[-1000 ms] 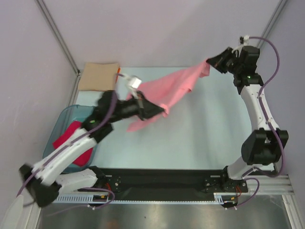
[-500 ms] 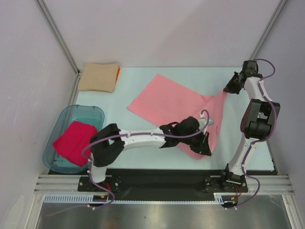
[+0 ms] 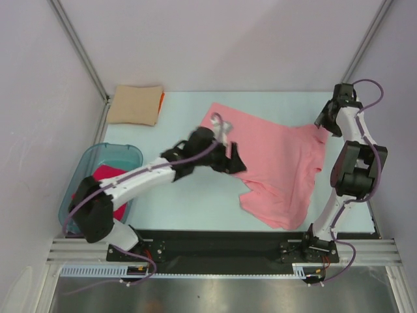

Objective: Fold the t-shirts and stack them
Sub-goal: Flatten the tshirt out

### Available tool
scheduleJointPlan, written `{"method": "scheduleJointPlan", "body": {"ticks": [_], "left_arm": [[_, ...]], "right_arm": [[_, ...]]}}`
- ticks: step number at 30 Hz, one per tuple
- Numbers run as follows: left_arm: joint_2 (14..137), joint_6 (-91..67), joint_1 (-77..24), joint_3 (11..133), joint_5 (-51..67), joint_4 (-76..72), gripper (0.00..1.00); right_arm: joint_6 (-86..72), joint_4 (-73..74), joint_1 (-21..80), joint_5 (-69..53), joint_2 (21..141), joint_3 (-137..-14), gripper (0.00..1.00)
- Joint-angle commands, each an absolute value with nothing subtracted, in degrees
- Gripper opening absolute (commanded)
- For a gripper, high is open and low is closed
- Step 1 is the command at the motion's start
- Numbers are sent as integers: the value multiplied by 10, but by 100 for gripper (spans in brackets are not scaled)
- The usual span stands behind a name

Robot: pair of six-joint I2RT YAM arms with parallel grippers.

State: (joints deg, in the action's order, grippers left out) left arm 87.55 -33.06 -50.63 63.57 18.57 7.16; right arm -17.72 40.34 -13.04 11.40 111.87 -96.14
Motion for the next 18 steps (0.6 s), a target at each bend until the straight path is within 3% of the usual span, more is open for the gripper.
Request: {"method": "scheduleJointPlan", "body": {"ticks": [1, 4, 8, 18], "left_arm": [[824, -294, -398, 611, 114, 135, 73], [859, -267, -313, 632, 58, 177, 77], [937, -244, -266, 708, -17, 208, 74], [1171, -183, -219, 920, -5, 229, 78]], "right_arm": [[-165, 394, -81, 102, 1018, -907, 66], [-194, 355, -24, 19, 954, -826, 66], [-216, 303, 80, 52, 881, -720, 66], [-273, 300, 53, 80, 819, -548, 66]]}}
